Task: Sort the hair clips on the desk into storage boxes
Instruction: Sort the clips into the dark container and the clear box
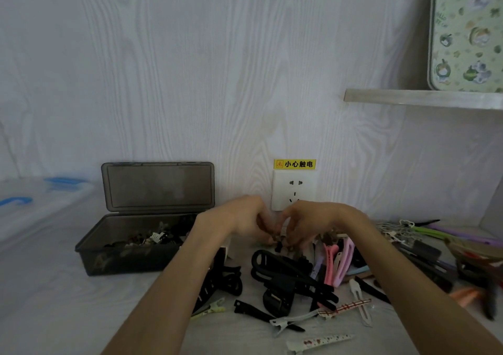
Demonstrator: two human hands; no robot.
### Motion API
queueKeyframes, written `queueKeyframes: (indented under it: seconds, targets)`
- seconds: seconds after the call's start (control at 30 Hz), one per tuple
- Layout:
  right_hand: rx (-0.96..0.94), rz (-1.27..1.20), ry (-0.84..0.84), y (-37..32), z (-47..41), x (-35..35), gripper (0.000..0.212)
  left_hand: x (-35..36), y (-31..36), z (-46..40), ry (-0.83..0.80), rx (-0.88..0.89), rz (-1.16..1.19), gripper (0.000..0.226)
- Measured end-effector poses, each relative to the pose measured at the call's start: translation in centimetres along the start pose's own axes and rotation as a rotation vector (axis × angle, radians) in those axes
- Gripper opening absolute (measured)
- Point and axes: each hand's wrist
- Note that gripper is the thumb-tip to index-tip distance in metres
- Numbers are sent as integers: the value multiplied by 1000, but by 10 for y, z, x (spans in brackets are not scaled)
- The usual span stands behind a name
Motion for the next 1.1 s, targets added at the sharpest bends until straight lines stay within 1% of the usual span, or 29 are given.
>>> queueKeyframes:
  seconds: [0.03,0.1,0.17,0.2,0.23,0.3,0.37,0.43,0.53,0.57,0.6,0.67,0.73,0.8,0.87,0.93,1.03,1.1]
  targets:
    - [14,-26,3,1,-1,0,20,-6,0,3,24,-9,45,23]
    - [42,-56,19,2,-1,-1,16,-22,-2,14,49,-42,122,26]
    - [40,-75,60,-3,4,-5,15,-41,-8,31,30,-88,139,29]
    - [11,-102,108,-8,8,-7,14,-50,-13,40,19,-118,142,29]
    - [-42,-156,168,-14,12,-7,13,-58,-19,50,16,-153,150,28]
    - [-187,-336,264,-34,18,-1,16,-74,-34,70,40,-236,177,29]
    - [-322,-497,261,-56,19,12,18,-85,-49,85,96,-325,182,31]
    - [-394,-538,236,-75,16,28,25,-90,-61,96,142,-416,179,32]
    - [-423,-477,182,-90,13,41,53,-91,-67,101,94,-490,149,40]
    - [-420,-440,179,-91,14,40,59,-91,-66,101,73,-488,137,44]
    - [-412,-396,189,-89,16,37,61,-92,-64,100,68,-475,120,47]
    - [-374,-279,229,-82,23,25,52,-93,-54,98,103,-417,90,46]
    - [-311,-144,248,-70,31,7,39,-92,-38,90,157,-316,83,42]
    - [-205,-13,204,-55,40,-8,34,-84,-18,76,173,-190,105,36]
    - [-106,109,111,-44,43,-15,34,-71,2,58,114,-72,109,28]
    - [-57,163,4,-37,39,-13,40,-56,17,43,-23,-8,80,24]
    - [-18,191,-146,-34,32,-3,56,-37,27,28,-234,-70,69,31]
    - [35,232,-210,-34,30,1,59,-32,27,25,-351,-144,87,37]
Point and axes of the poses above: each hand's wrist, its own z-axis away from the middle knuckle, its own x-axis out of the palm, y = z × x, and after that the axes turned 3 degrees about -z, right-handed
